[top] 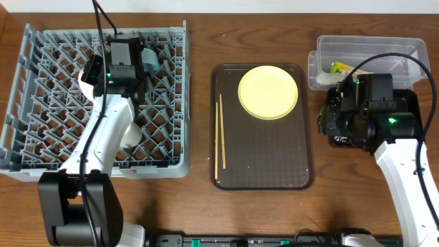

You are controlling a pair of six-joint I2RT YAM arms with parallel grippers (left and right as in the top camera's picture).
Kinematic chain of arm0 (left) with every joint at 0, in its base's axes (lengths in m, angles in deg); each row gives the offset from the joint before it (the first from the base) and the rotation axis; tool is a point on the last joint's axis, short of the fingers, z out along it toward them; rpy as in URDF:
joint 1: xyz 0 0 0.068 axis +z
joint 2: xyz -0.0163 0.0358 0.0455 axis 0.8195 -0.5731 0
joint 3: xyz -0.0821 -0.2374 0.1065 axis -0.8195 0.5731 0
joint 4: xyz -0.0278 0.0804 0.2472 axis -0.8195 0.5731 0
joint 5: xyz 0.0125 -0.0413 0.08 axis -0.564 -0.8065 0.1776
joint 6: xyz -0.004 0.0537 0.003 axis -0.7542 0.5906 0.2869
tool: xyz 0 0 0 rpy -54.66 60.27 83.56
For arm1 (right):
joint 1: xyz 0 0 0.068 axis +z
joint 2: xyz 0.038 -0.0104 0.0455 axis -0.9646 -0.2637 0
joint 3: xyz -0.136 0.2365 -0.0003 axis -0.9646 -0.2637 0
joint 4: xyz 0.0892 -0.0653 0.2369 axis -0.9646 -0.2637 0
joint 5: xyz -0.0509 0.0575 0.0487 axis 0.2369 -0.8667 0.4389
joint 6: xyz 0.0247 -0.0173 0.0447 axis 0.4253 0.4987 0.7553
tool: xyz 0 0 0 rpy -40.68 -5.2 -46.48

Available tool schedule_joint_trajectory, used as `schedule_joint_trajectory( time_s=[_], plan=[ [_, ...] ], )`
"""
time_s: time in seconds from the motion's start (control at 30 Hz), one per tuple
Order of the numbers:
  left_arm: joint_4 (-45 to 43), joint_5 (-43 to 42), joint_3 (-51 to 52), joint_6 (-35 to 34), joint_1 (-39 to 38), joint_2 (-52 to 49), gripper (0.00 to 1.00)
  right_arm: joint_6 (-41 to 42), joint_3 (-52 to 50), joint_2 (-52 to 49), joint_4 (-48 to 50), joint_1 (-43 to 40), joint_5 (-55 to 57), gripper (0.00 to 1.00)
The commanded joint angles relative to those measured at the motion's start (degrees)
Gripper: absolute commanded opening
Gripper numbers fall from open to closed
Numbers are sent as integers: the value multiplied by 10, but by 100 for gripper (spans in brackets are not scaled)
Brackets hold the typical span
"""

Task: Sort waste into correct bins and load items into the dishwasher rack
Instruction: 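Lift the white plate and insert it upright into the dish rack, then push the white plate down into the rack slots and release it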

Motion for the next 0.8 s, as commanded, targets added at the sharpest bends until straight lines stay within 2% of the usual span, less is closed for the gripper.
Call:
schedule_joint_trajectory(
  time_s=[0.0, 0.53, 0.77],
  plan=[
    [1, 13, 17, 4, -7, -8, 6, 4, 2, 1, 1, -6, -1, 58],
    [18, 19, 17, 13, -74, -49, 6, 4, 2, 1, 0, -6, -1, 58],
    [8, 70, 17, 19, -79, -49, 6, 4, 2, 1, 0, -6, -1, 58]
  ],
)
